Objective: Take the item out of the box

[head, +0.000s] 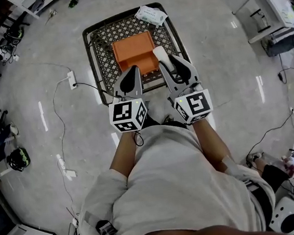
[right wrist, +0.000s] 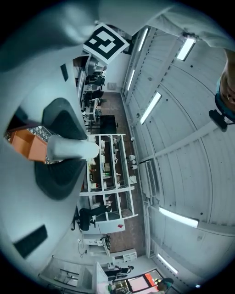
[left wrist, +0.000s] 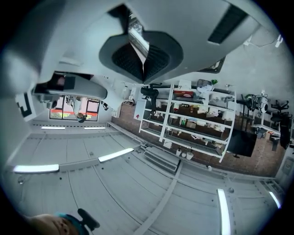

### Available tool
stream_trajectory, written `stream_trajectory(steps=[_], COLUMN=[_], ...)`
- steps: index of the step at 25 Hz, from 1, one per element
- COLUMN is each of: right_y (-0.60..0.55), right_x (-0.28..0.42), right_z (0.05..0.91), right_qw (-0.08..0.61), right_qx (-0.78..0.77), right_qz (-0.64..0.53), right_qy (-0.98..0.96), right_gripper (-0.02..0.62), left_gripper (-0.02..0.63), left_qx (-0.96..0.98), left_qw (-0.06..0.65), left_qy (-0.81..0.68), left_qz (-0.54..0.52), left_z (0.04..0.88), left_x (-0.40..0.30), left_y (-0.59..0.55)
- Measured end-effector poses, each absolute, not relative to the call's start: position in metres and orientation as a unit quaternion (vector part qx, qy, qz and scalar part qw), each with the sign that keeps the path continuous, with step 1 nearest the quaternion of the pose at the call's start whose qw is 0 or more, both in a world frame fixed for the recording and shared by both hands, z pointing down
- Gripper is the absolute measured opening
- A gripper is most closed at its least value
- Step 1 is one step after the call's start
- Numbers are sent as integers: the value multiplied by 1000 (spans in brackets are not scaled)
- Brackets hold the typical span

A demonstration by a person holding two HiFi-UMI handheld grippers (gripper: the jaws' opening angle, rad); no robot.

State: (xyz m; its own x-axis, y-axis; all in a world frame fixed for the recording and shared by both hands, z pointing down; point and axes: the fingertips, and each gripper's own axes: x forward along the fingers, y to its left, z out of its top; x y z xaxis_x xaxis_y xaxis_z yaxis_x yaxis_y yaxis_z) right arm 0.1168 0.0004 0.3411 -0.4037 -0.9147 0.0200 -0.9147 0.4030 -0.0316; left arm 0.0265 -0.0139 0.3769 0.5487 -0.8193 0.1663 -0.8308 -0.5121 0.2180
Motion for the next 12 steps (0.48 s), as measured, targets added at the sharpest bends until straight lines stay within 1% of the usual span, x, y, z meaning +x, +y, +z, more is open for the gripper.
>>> stream_trajectory(steps=[8,12], right_y=[22,29], right_x=[128,135], right_z=[307,290], right_qw=[22,35], right_qx=[-555,-561], right_qz=[36,51], right_qy=[831,825], right_gripper=[129,129], left_gripper=[11,11], left_qx=[881,886], left_qw=[74,54], left_qy=[-467,-460], left_qz=[0,-10], left_z=[334,317], left_x=[41,46], left_y=[6,9])
